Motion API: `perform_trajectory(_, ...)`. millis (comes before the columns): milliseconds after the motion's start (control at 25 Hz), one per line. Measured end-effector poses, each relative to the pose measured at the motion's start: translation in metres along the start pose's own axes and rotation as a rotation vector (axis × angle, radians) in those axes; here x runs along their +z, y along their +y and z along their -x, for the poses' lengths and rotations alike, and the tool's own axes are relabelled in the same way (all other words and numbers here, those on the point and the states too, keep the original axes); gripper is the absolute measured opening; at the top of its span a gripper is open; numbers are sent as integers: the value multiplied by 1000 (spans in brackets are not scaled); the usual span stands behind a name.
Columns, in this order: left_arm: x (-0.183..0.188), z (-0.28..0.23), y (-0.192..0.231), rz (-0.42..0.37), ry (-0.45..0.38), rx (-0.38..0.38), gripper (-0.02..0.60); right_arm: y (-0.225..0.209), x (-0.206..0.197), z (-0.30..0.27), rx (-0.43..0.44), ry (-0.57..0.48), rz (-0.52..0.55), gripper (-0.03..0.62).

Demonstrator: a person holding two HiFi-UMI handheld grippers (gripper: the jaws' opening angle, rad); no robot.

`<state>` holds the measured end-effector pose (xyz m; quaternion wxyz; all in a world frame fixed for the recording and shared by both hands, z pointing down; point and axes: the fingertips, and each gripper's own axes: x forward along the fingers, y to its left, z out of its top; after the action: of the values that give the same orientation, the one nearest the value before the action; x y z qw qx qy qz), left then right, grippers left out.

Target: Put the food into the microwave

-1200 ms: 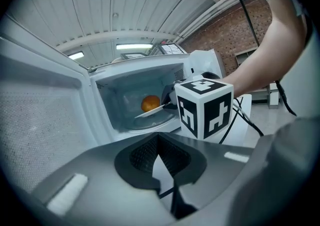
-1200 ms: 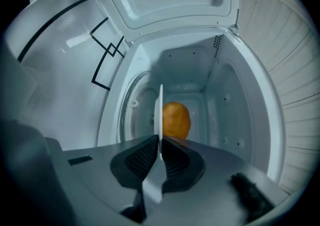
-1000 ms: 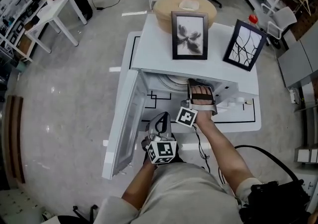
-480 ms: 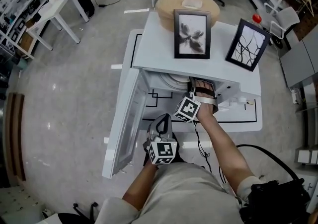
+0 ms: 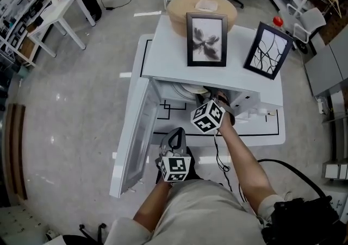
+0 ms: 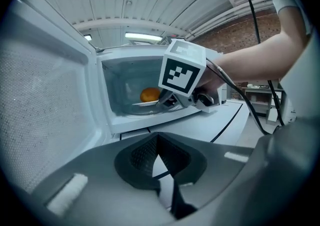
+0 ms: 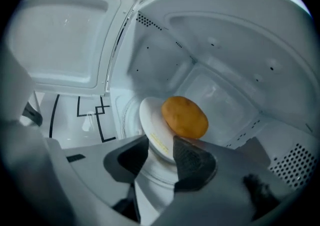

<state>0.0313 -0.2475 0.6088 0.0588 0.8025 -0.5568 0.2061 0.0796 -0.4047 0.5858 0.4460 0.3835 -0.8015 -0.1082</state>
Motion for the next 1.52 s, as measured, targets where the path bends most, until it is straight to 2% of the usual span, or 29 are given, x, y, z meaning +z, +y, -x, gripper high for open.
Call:
perform_trajectory(600, 0, -10, -4, 35, 29, -60, 6, -2, 1, 0, 137, -60, -255, 184)
perform_trajectory(960, 11, -12, -4, 76, 39, -77, 6, -4, 9, 8, 182, -141, -324, 212)
perform_trajectory(1200, 24, -12, -5, 61, 46, -96, 6, 1, 12, 37, 165, -186, -357, 210)
perform_trajectory(1520, 36, 13, -18, 56, 42, -102, 6, 24, 5, 97, 194, -261, -509, 207)
